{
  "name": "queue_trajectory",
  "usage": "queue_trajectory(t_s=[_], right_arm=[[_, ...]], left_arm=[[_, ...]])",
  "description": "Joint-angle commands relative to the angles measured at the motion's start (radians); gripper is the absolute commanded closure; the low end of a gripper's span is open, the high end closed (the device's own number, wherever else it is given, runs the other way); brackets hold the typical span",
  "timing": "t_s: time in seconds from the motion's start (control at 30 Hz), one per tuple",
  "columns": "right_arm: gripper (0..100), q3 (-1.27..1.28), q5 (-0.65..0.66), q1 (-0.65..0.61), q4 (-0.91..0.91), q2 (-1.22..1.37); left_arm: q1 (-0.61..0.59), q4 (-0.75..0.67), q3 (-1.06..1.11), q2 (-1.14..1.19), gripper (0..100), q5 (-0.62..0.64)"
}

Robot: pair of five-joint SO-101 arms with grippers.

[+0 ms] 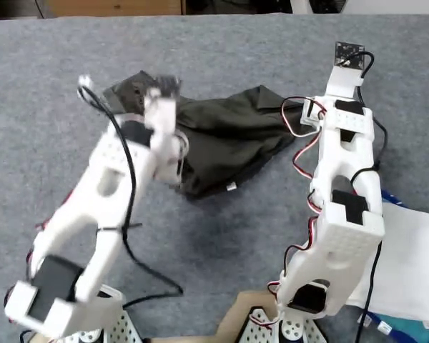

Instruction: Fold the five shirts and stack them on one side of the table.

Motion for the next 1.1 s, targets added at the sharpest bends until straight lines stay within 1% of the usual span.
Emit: queue_trajectory(t_s=[0.0, 0.07, 0.13, 0.3, 0.43, 0.5, 0.6, 0.67, 0.7, 0.87, 0.97, 1.07], right_arm=[[99.3, -0.053, -0.005, 0.004, 0.005, -0.004], [99.3, -0.051, -0.005, 0.004, 0.006, -0.004], [99.3, -0.054, -0.005, 0.004, 0.014, -0.004], [99.3, -0.056, -0.005, 0.004, 0.017, -0.004], [99.3, -0.056, -0.005, 0.004, 0.017, -0.004], [99.3, -0.056, -0.005, 0.004, 0.017, -0.004], [99.3, -0.056, -0.005, 0.004, 0.017, -0.004], [99.3, -0.056, -0.005, 0.004, 0.017, -0.004], [99.3, -0.056, -0.005, 0.004, 0.017, -0.004], [99.3, -0.056, -0.005, 0.004, 0.017, -0.004], [99.3, -0.056, -0.005, 0.004, 0.017, -0.004], [99.3, -0.056, -0.005, 0.002, 0.017, -0.004]], left_arm=[[0.018, -0.304, 0.236, -0.113, 86, 0.000], [0.020, -0.434, 0.302, -0.114, 86, 0.002], [0.021, -0.508, 0.331, -0.108, 86, 0.002], [0.021, -0.583, 0.333, -0.050, 86, 0.003], [0.023, -0.667, 0.333, 0.050, 87, 0.003], [0.020, -0.684, 0.311, 0.111, 88, 0.005], [0.003, -0.623, 0.206, 0.191, 99, 0.046], [-0.028, -0.552, 0.117, 0.232, 97, 0.078], [-0.048, -0.520, 0.066, 0.252, 98, 0.098], [-0.190, -0.390, -0.203, 0.334, 98, 0.192], [-0.261, -0.336, -0.365, 0.387, 98, 0.209], [-0.301, -0.279, -0.512, 0.443, 98, 0.209]])
